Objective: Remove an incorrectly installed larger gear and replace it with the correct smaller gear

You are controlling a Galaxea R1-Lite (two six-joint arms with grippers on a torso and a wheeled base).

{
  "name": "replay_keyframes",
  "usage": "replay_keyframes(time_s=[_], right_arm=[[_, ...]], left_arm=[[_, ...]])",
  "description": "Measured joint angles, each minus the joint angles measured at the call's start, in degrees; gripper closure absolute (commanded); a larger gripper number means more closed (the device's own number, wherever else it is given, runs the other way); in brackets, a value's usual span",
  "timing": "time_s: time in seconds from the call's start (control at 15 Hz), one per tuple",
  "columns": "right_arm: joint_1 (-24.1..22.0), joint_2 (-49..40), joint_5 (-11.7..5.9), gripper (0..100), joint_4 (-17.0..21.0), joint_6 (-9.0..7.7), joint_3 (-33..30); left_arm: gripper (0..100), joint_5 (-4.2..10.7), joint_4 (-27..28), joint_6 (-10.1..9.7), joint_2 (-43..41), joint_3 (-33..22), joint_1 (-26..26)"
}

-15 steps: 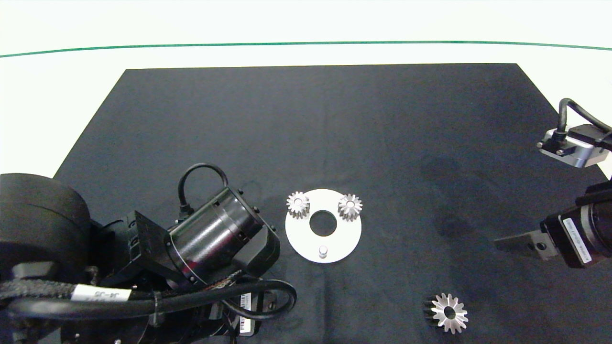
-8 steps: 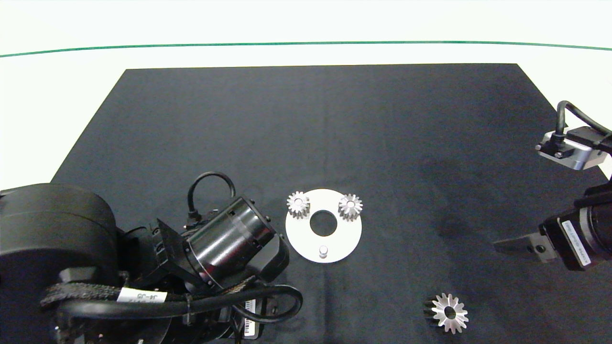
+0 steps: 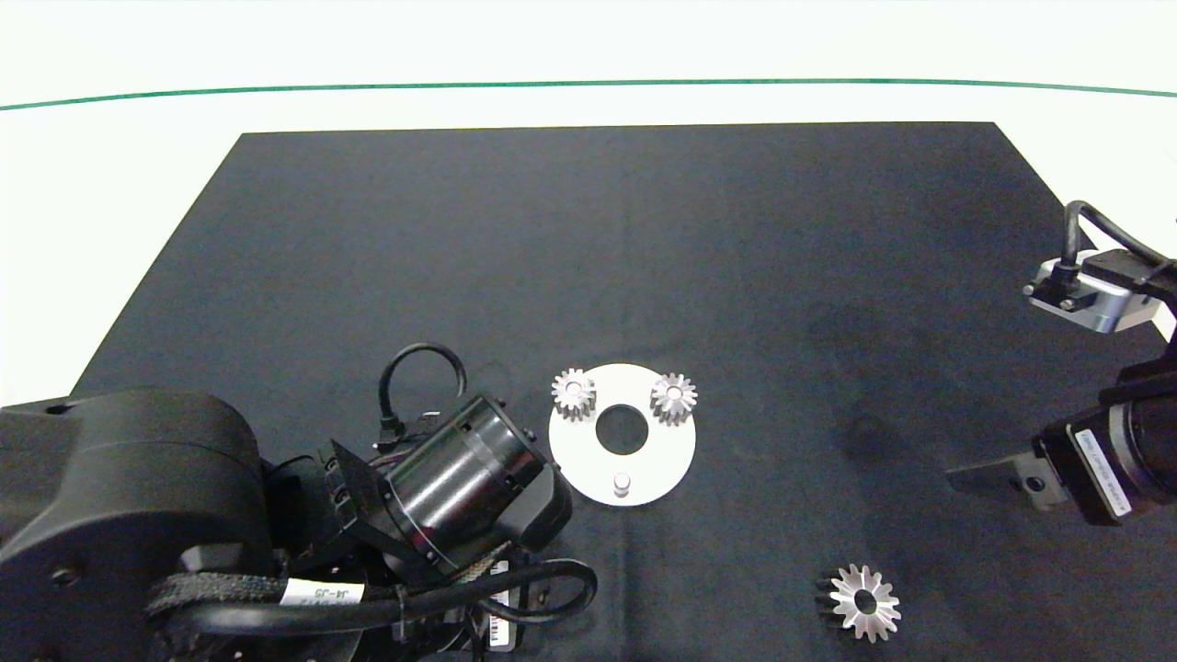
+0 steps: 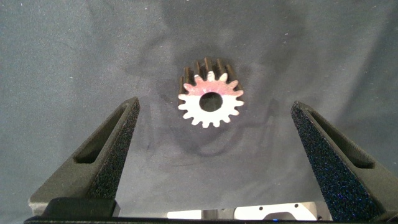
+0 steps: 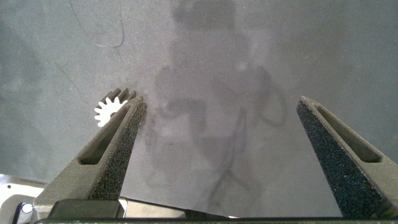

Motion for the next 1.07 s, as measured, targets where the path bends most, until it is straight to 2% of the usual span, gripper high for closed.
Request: replay_keyframes(time_s=[0.53,0.67,0.8,1.07], right_arm=[[0.1,0.1,0.0,0,-0.2,0.09,0.2],[0.1,0.1,0.0,0,-0.1,0.07,0.2],[0.1,0.2,0.02,0,-0.2,0.0,0.3],[0.1,0.2,0.02,0,-0.2,0.0,0.5]], left_arm=[[0,0.15,-2.5,-0.28,1.8,0.8,0.0],[0,1.07,-3.1,-0.41,2.4,0.8,-0.1],[2,3.23,-3.1,-0.77,3.5,0.8,-0.1],[11,3.5,-3.1,-0.79,4.5,1.1,-0.2]])
